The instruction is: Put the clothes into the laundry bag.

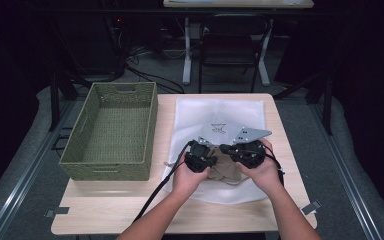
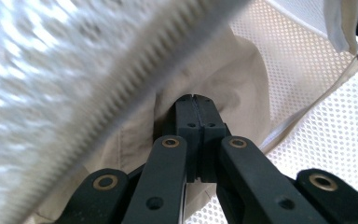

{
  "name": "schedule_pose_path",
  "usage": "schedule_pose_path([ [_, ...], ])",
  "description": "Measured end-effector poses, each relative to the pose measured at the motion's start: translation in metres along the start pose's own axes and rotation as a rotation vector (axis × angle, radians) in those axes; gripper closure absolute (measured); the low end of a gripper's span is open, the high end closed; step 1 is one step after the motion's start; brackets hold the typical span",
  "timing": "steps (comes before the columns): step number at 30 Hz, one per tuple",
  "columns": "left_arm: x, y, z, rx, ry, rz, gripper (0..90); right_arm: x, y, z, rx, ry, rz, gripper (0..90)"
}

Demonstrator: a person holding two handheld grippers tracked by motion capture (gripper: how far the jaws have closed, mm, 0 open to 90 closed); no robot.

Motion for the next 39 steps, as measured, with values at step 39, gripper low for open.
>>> schedule_pose_path([
  [39, 0.015, -0.006, 0.046, 0.009, 0.053, -0.007, 67.4, 0.002, -0.002, 0.002, -0.002, -0.006, 0.006, 89.3],
])
Point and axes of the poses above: each handheld gripper's, and its own axes: z roughly backward along the jaws, x roughly out of its underside, y roughly to its right, the point moved 8 cm from there along -z, roughly forward along the jaws, and after that the axes turned 3 degrees about -x, right-handed, at the moved point
